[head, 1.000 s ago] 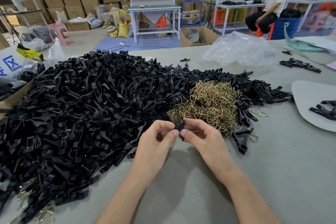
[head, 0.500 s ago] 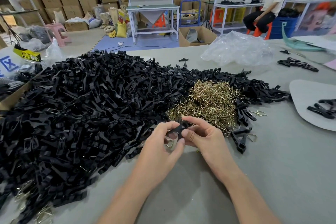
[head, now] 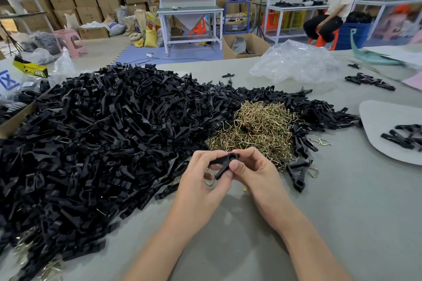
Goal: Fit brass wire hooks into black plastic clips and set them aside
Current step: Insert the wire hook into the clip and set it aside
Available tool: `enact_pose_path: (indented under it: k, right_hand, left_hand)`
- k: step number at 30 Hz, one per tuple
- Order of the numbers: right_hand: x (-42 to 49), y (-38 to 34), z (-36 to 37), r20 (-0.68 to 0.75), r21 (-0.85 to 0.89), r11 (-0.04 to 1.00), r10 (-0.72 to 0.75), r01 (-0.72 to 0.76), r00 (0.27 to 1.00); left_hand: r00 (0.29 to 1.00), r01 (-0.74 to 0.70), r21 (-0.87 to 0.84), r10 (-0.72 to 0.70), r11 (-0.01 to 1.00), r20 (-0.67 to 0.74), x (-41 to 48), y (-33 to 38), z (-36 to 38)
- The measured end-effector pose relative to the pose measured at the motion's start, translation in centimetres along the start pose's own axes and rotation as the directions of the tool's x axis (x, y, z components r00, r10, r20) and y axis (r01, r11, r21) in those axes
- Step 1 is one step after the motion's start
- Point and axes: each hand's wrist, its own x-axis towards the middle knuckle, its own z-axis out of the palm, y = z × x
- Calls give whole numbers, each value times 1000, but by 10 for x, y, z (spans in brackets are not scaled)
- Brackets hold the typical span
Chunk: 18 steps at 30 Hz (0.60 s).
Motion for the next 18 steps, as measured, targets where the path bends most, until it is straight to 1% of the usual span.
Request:
enact_pose_path:
  k: [2, 3, 5, 6, 7, 9, 10, 12, 13, 15, 16, 18]
  right_hand:
    - [1, -2, 0, -13, 119, 993, 12, -10, 1000]
    - [3, -3, 0, -32, 168, 986, 17, -11, 999]
    - [5, -6, -3, -93, 247, 969, 28, -4, 995]
    - [6, -8, -6, -124, 284, 959, 33, 4, 992]
    - [7, -10, -9, -145, 325, 946, 38, 11, 989]
    - [7, -13, -17, -164, 405, 914, 49, 22, 985]
    - [7, -15, -20, -170, 440, 898, 56, 25, 984]
    - [7, -16, -23, -189, 484, 875, 66, 34, 980]
    - [7, -16, -23, -200, 486, 873, 69, 38, 977]
    - [7, -15, -22, -214, 477, 878, 74, 38, 974]
    - [7, -14, -22, -216, 478, 878, 78, 36, 973]
    - [7, -13, -21, -216, 485, 874, 89, 28, 972]
  left_hand:
    - [999, -19, -16, 20, 1000, 43, -2, 0, 0]
    - [998, -2, -38, 4, 999, 56, -4, 0, 1]
    - [997, 76, -103, -73, 992, 34, -5, -2, 1]
    - [995, 99, -91, -99, 991, 11, -3, -4, 2]
    - [995, 99, -17, -100, 995, -18, 0, -7, 2]
    - [997, 65, 238, -54, 969, -49, 12, -12, 4]
    - [999, 37, 383, -23, 923, -41, 22, -14, 8]
    - [999, -13, 612, -15, 790, 41, 44, -15, 18]
    - [995, -29, 686, -41, 727, 86, 53, -14, 25]
    - [987, -50, 780, -90, 624, 135, 69, -15, 35]
    - [985, -45, 808, -111, 587, 135, 76, -15, 39]
    - [983, -11, 837, -148, 547, 110, 85, -16, 44]
